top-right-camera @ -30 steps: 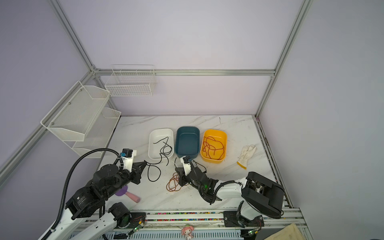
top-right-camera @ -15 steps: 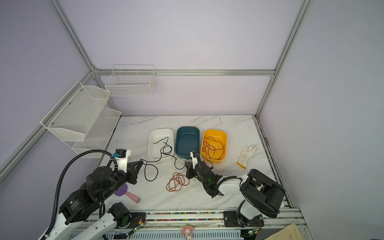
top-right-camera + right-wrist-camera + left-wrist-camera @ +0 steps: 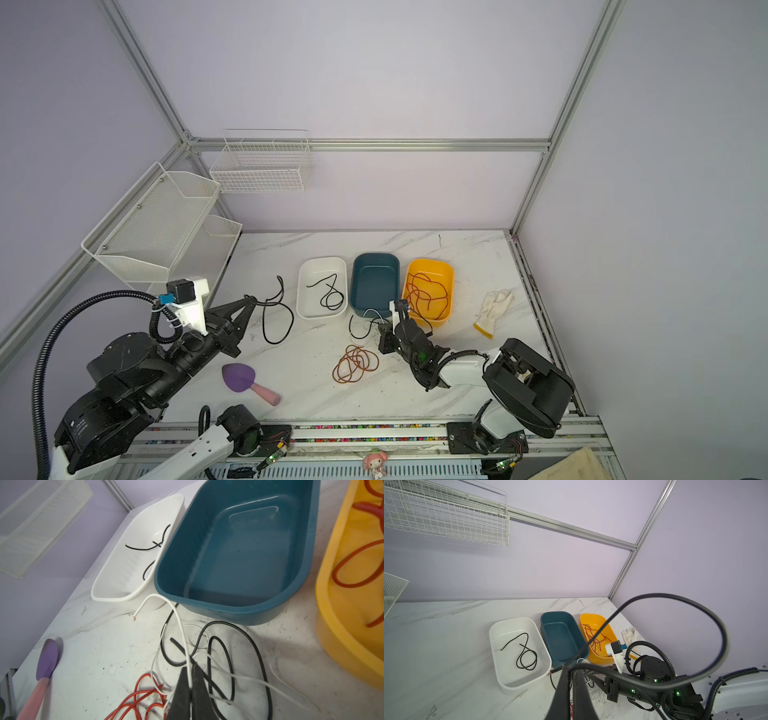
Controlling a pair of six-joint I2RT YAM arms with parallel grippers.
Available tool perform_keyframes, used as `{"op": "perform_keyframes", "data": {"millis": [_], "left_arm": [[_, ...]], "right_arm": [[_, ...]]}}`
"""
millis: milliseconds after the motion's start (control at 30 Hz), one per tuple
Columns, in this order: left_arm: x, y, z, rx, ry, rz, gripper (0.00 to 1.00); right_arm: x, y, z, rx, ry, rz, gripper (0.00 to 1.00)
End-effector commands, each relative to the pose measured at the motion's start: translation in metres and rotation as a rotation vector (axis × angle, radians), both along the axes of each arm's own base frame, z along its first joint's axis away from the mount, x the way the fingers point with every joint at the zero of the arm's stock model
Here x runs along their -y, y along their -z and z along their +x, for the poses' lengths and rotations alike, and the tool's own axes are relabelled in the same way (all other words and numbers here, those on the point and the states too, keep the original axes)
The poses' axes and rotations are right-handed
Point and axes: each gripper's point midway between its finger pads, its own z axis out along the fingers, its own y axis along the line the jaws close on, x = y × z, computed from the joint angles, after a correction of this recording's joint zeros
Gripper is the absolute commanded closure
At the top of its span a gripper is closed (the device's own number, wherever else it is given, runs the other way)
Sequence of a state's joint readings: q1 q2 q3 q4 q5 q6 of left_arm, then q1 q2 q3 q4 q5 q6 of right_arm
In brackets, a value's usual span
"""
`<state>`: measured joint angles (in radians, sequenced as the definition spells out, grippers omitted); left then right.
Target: Untangle the cables
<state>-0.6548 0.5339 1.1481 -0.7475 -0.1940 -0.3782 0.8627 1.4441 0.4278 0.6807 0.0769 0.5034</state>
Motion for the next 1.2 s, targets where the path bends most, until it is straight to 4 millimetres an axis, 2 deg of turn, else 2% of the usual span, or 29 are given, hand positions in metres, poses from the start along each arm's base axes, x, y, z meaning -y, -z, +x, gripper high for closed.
{"op": "perform_keyframes", "data": {"millis": [0, 300, 400, 567, 733, 933, 1033, 1167], "left_arm": [[0.011, 0.009, 0.017, -0.024, -0.006, 0.054, 1.0], [0.04, 0.046, 0.076, -0.093, -0.047, 0.213, 1.0], [0.048, 0.058, 0.098, -0.128, -0.052, 0.235, 1.0], [0.049, 0.079, 0.135, -0.193, -0.093, 0.219, 1.0], [0.046, 0.113, 0.165, -0.279, -0.135, 0.187, 1.0], [0.03, 0.167, 0.19, -0.432, -0.217, 0.111, 1.0], [0.024, 0.192, 0.195, -0.516, -0.246, 0.087, 1.0], [0.027, 0.221, 0.199, -0.612, -0.245, 0.105, 1.0]], "right_arm": [[0.0, -0.041, -0.008, 0.108, -0.045, 0.116, 1.0], [0.02, -0.098, -0.029, 0.288, -0.071, 0.25, 1.0], [0.025, -0.108, -0.034, 0.323, -0.076, 0.271, 1.0], [0.035, -0.124, -0.042, 0.378, -0.074, 0.318, 1.0], [0.041, -0.134, -0.045, 0.407, -0.065, 0.338, 1.0], [0.047, -0.154, -0.048, 0.425, -0.053, 0.367, 1.0], [0.046, -0.167, -0.049, 0.429, -0.058, 0.369, 1.0], [0.05, -0.188, -0.051, 0.451, -0.054, 0.378, 1.0]]}}
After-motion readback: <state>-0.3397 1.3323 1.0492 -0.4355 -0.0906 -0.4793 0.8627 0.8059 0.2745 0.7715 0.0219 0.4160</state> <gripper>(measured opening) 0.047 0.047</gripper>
